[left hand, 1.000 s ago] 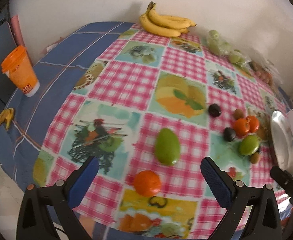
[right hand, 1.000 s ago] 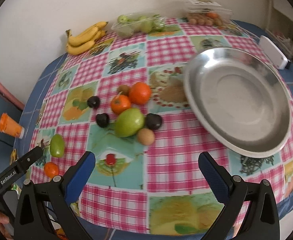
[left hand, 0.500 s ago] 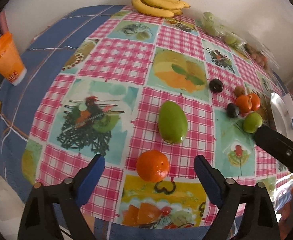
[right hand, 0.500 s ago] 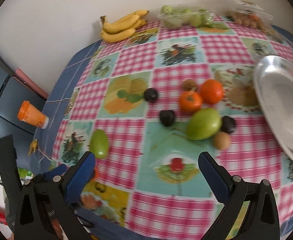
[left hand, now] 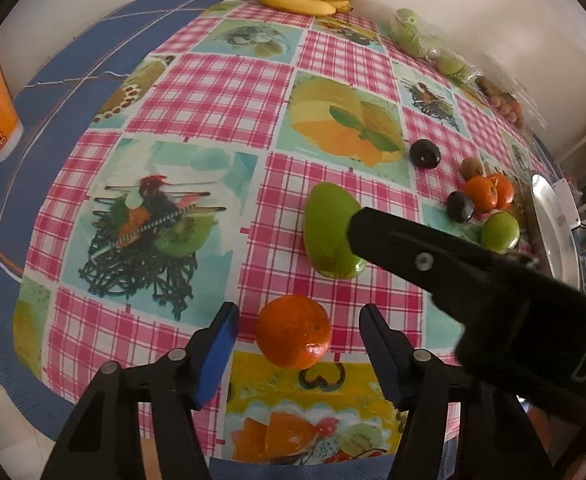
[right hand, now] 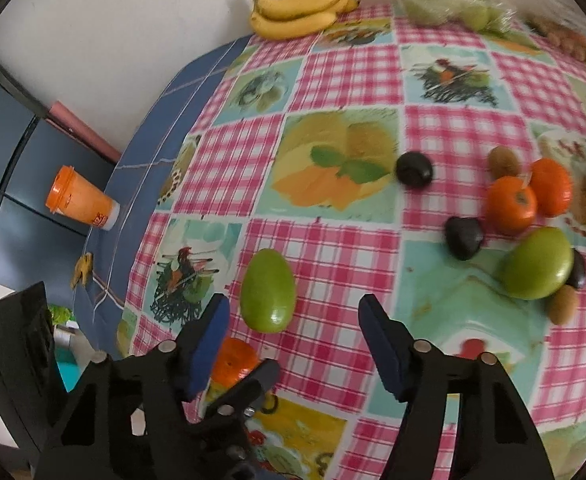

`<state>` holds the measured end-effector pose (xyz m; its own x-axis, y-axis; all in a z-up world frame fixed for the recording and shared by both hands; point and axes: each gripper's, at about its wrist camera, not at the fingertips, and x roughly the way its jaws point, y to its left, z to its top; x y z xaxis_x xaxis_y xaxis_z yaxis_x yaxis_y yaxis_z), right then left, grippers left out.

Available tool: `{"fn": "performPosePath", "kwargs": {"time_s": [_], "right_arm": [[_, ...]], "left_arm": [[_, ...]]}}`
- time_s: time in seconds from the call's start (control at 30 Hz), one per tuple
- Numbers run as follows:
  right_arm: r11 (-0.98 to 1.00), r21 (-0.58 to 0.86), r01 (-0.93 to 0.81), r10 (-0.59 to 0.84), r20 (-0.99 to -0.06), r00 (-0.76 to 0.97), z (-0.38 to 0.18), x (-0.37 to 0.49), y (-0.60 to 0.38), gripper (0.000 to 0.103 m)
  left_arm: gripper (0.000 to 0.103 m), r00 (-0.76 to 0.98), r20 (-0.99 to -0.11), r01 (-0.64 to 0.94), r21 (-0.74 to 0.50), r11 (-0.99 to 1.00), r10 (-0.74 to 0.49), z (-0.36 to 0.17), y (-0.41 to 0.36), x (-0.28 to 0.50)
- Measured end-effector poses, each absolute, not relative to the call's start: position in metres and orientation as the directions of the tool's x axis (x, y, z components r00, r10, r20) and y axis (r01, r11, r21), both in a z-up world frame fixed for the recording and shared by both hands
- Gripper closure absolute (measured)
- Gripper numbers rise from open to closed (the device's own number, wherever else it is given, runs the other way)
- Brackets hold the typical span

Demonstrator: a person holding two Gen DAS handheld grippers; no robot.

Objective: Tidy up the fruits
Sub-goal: 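Grasp the green mango with the right tool while the left tool grasps an orange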

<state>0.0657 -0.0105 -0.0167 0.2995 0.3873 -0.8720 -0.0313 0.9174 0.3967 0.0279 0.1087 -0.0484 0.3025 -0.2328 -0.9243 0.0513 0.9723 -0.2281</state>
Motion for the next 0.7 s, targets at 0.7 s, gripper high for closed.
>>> {"fn": "performPosePath", "kwargs": {"time_s": [0.7], "right_arm": [[0.91,0.412,-0.051,0.412,-0.88,0.236,-0.042,0.08,0.011,0.064]], "left_arm": [[0.065,0.326,-0.913,0.059,-0.239,0.969,-0.244,-0.05,0.112,0.029]]}}
